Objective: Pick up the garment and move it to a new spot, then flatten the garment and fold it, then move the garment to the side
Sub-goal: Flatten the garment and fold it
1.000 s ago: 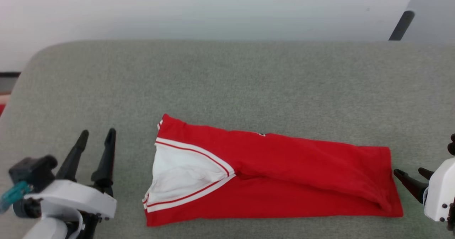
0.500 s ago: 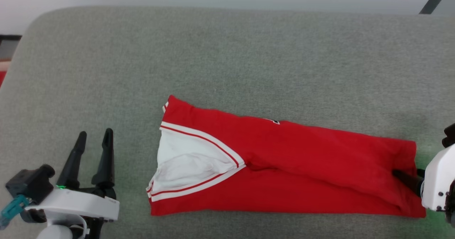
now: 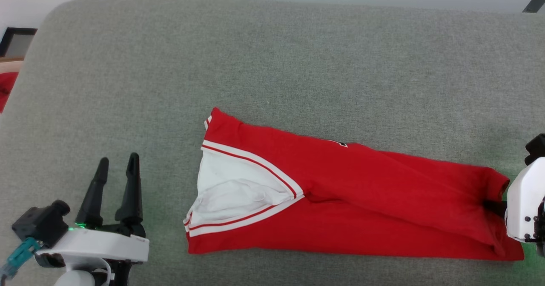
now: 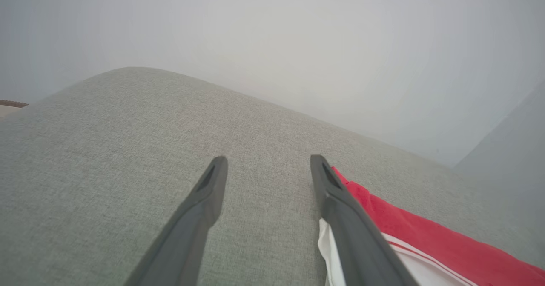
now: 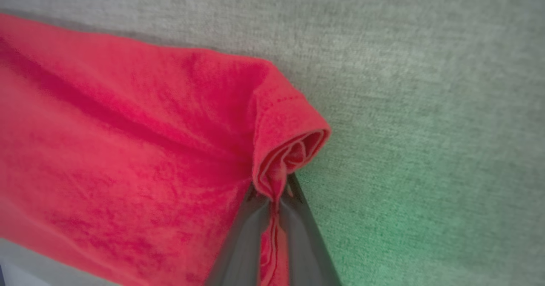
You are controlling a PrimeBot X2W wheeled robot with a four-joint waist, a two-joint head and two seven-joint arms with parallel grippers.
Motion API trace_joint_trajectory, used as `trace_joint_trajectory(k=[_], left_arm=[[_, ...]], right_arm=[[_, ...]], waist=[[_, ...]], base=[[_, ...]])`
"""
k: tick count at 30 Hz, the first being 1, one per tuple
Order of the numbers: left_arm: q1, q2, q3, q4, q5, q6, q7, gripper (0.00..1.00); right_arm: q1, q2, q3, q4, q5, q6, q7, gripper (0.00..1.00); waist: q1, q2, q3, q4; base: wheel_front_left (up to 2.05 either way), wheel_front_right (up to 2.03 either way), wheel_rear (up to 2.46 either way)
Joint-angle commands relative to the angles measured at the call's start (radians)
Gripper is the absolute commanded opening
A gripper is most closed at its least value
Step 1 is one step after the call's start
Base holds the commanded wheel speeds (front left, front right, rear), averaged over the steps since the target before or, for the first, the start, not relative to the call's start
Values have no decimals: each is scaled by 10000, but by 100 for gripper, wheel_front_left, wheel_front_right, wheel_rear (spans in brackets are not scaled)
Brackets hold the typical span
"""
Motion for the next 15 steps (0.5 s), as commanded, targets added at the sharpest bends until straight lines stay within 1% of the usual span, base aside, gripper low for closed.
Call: trace_joint_trajectory(k=[1, 7, 15], left_arm=[[7, -86, 89, -15, 61, -62, 6, 100], [194, -298, 376, 89, 269, -226, 6, 100], [554, -420, 556, 271, 473, -385, 6, 100]], right_arm=[[226, 281, 295, 413, 7, -1, 11, 0], [-274, -30, 136, 408, 137, -7, -139, 0], [-697, -583, -68, 898, 244, -7, -415, 0]], waist=[[0, 0, -9, -12], [0, 0, -227, -96], [0, 0, -801, -221]], base=[[0, 0, 0], [0, 0, 0], [0, 0, 0]])
